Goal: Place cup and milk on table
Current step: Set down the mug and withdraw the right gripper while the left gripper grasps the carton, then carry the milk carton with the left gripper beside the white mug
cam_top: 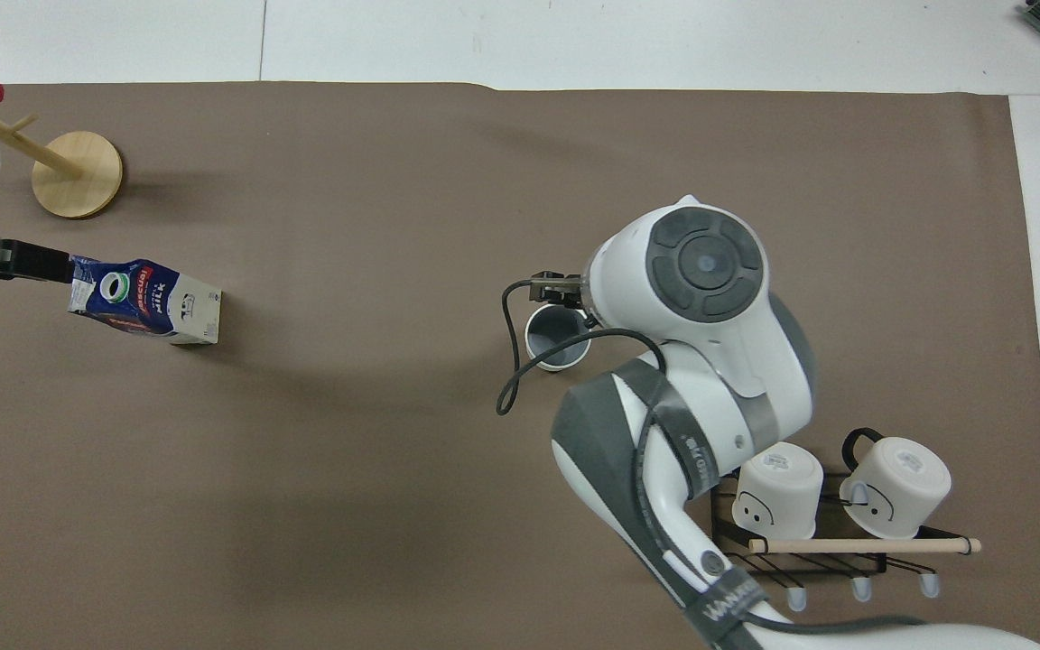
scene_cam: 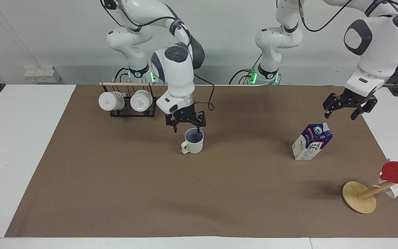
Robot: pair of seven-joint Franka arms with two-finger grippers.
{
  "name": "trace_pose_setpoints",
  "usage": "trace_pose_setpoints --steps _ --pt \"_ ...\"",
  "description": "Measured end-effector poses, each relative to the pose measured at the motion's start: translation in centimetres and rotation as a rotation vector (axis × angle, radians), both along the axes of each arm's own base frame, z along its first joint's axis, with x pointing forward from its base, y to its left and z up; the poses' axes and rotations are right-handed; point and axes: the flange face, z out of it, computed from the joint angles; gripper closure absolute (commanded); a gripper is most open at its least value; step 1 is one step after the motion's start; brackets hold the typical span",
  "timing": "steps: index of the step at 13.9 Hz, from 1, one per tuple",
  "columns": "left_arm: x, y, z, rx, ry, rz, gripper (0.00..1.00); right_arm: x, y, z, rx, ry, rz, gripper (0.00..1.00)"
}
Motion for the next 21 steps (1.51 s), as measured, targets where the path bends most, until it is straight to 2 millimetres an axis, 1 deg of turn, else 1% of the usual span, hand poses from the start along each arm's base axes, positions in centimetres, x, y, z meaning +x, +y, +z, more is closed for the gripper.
trace_pose_setpoints --steps 1,3,8,10,11,12,14,15,16,18,19,21 --pt "0.2 -0.1 -0.9 0.0 0.003 -0.001 0.0 -0.1 -1.8 1.5 -0.006 0.013 -0.019 0.0" --pt "0.5 -0.3 -2.3 0.0 0.006 -0.005 0.0 -0.3 -5.7 3.8 -0.022 0.046 -0.026 0.0" --pt "0.7 -0.8 -4.5 -0.002 -0.016 0.004 0.0 -0.1 -15.2 7.4 -0.039 0.07 -0.009 0.0" --pt "0.7 -1.3 -5.1 -0.005 -0.015 0.025 0.0 -0.6 -17.8 8.8 -0.039 0.077 -0.028 0.0" --pt "0.8 -1.9 -5.5 -0.007 -0.012 0.025 0.0 -1.0 -19.0 9.6 -0.039 0.08 -0.038 0.0" --pt "0.8 -2.5 -6.0 -0.008 -0.009 0.024 0.0 -1.3 -20.1 10.4 -0.04 0.084 -0.035 0.0" --pt "0.7 -3.1 -7.5 -0.009 -0.004 0.024 0.0 -1.7 -22.9 12.1 -0.044 0.095 -0.021 0.0" --pt "0.7 -3.2 -8.2 -0.01 0.002 0.028 0.11 -1.8 -24.3 13.0 -0.044 0.098 -0.026 0.0" --pt "0.6 -3.3 -8.5 -0.01 0.008 0.034 0.33 -1.9 -25.3 13.9 -0.044 0.098 -0.035 0.0" --pt "0.5 -3.3 -8.6 -0.011 0.01 0.037 0.69 -2.2 -26.4 15.5 -0.043 0.097 -0.053 0.0" --pt "0.5 -3.3 -8.6 -0.011 0.01 0.038 0.81 -2.4 -26.7 16.2 -0.043 0.102 -0.058 0.0" --pt "0.6 -3.3 -8.5 -0.011 0.005 0.038 0.85 -2.9 -27.4 17.7 -0.044 0.113 -0.067 0.0"
